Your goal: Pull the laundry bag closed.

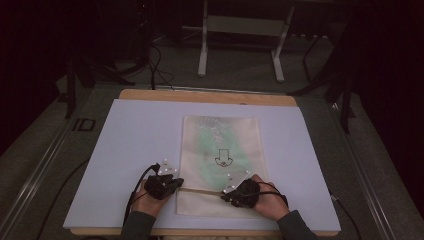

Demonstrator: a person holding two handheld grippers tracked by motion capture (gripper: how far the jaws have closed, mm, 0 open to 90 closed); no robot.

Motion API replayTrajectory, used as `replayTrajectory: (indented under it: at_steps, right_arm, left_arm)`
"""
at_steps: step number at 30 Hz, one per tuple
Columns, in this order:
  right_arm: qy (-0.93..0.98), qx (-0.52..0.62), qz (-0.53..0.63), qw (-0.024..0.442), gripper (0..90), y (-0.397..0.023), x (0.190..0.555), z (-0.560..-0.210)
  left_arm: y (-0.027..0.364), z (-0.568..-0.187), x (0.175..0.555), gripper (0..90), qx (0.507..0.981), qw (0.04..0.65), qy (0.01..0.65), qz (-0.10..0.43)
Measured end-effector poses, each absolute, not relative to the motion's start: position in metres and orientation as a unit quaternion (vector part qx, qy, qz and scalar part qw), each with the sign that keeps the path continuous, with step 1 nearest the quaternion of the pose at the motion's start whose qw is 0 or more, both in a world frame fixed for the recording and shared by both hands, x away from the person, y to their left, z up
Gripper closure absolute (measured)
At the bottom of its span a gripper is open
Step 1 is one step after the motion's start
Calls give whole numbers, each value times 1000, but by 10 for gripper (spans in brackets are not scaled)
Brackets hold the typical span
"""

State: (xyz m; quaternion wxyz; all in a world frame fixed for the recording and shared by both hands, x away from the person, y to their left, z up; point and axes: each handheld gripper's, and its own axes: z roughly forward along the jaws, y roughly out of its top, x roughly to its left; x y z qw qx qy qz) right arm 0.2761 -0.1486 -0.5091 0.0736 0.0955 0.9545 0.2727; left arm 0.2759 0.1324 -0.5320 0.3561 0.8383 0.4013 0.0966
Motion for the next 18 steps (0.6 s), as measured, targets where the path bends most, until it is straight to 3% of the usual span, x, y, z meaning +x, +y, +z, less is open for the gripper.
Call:
replayTrajectory:
  at_steps: [18]
  right_arm:
    - [954, 99, 271, 75, 825, -158, 273, -509]
  left_arm:
    - [133, -532, 276, 897, 839, 356, 401, 95]
